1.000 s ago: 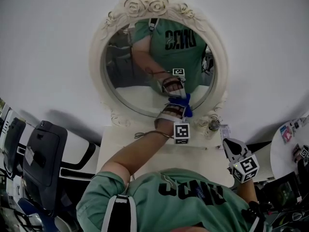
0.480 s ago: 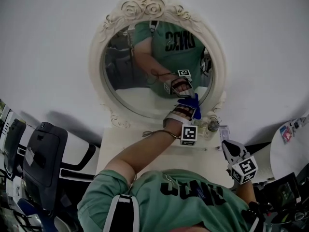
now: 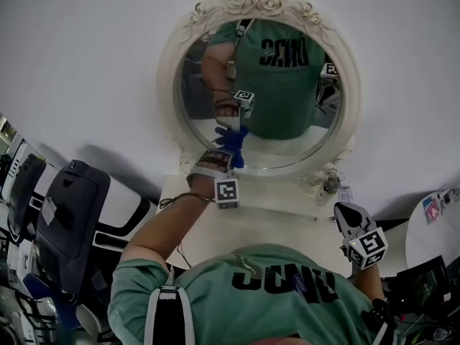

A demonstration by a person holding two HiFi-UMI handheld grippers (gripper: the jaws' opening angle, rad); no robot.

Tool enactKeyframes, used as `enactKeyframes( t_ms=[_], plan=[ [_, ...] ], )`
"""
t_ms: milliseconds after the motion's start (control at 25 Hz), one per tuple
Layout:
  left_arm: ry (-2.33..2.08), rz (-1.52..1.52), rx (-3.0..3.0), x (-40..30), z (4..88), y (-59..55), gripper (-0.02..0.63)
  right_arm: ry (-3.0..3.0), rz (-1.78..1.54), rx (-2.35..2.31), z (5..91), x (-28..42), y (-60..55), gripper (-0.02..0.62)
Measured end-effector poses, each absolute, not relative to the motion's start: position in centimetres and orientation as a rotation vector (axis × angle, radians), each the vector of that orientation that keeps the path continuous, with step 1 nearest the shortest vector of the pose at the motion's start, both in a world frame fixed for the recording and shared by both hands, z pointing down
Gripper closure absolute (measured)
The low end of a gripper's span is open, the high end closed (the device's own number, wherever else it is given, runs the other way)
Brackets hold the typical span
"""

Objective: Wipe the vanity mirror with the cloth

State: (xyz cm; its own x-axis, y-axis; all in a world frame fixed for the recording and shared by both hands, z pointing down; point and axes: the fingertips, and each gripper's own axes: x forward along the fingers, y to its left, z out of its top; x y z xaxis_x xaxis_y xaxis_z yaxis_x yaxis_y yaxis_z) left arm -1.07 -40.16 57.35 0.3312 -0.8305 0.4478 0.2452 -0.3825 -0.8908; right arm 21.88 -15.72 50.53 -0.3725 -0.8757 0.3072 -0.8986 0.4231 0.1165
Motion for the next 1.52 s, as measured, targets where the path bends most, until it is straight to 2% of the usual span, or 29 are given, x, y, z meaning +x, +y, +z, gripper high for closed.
enactKeyframes(
  t_ms=[120,240,880,1240,1520],
  plan=[
    [0.616,-1.384,-1.498,-6.9,57.8,-42.1,0.511,-2.376,0.081,1.489,50.1,20.6,-16.2,0.583],
    [0.624,-1.43,-1.492,-9.4,58.2,-42.9,0.511,-2.376,0.07,1.471,49.9,20.1,-16.5,0.583],
    [0.651,-1.466,-1.5,-7.7,60.2,-44.5,0.512,-2.345,0.07,1.502,49.5,20.7,-16.5,0.583],
    [0.611,-1.508,-1.665,-3.9,65.1,-43.0,0.514,-2.347,0.09,1.509,50.6,21.7,-15.6,0.583],
    [0.492,-1.513,-1.878,3.8,69.0,-40.0,0.518,-2.333,0.103,1.547,50.6,22.4,-14.8,0.583]
  ],
)
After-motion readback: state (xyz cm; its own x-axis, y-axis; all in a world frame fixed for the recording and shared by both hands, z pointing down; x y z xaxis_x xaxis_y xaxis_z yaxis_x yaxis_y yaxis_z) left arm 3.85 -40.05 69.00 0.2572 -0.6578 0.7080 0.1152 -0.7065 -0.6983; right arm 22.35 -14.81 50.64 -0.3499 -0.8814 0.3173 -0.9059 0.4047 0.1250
